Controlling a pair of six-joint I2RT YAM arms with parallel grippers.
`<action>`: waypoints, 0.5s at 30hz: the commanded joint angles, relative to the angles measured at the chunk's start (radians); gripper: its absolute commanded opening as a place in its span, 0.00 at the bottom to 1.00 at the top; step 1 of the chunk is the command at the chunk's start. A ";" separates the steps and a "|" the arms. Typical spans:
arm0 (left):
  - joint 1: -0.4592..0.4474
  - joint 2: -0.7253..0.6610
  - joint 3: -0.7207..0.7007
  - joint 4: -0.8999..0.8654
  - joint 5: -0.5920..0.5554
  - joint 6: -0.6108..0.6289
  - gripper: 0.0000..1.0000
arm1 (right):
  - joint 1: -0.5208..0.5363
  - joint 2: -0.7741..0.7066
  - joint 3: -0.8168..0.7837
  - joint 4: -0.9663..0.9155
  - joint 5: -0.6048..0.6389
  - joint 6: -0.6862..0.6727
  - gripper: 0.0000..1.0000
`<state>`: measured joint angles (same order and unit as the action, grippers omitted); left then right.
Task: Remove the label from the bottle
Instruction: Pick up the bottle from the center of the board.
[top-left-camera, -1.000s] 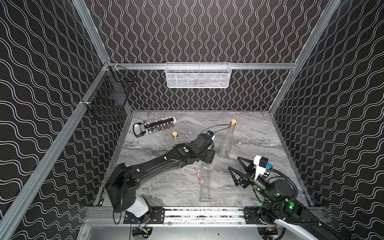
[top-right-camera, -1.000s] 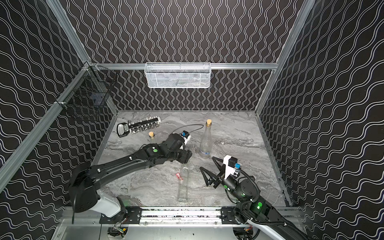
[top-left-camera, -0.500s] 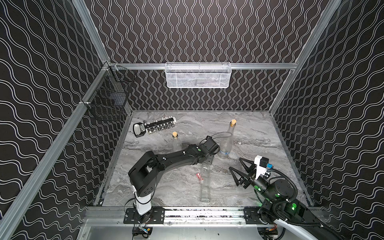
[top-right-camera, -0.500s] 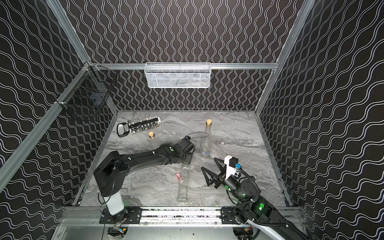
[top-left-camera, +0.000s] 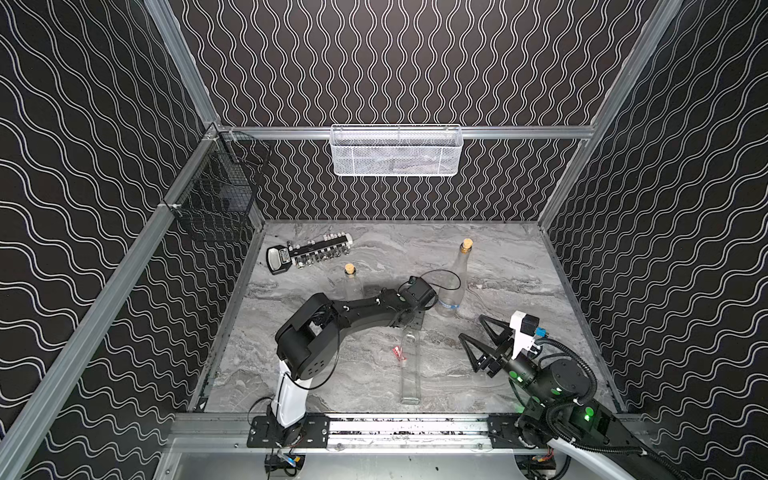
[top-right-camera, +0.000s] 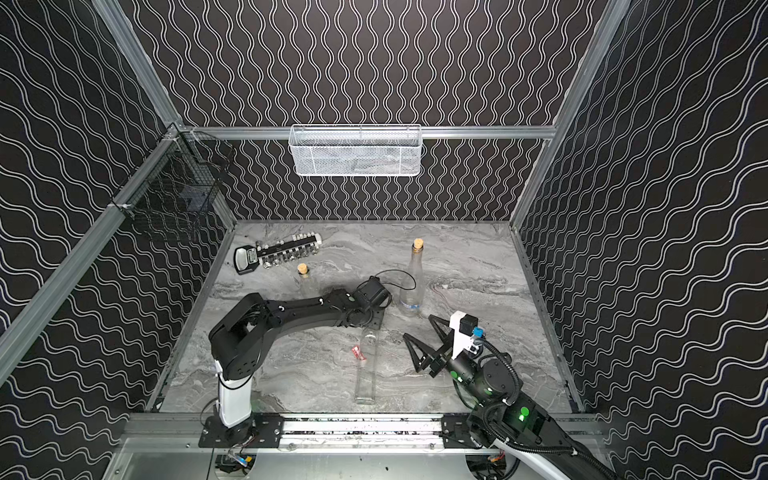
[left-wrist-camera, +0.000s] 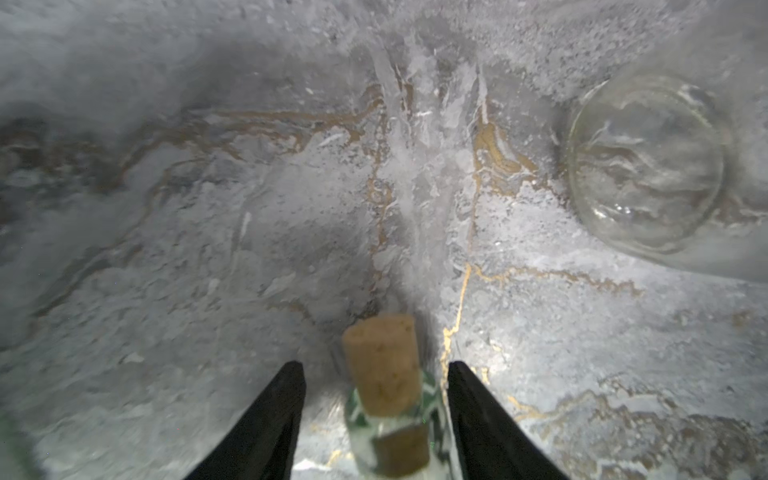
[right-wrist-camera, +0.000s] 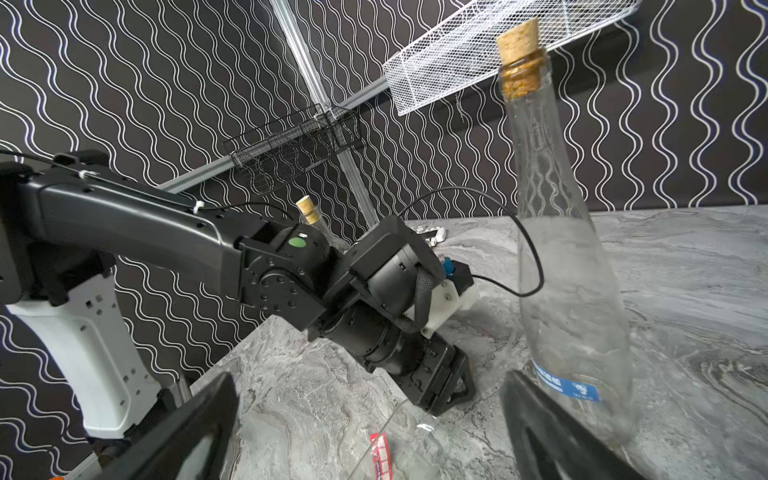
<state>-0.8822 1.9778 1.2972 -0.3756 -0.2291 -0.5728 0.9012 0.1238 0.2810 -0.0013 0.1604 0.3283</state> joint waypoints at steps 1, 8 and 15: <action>0.001 0.018 0.020 0.020 0.020 -0.006 0.55 | 0.001 -0.005 -0.003 0.010 0.015 0.007 1.00; 0.003 0.034 0.034 0.013 0.015 -0.001 0.33 | 0.001 -0.011 -0.005 0.003 0.035 0.011 1.00; 0.003 -0.019 0.018 0.017 0.012 0.002 0.10 | 0.002 -0.014 -0.013 0.003 0.060 0.016 1.00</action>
<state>-0.8791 1.9816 1.3201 -0.3553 -0.1986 -0.5953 0.9012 0.1127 0.2710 -0.0051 0.1978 0.3321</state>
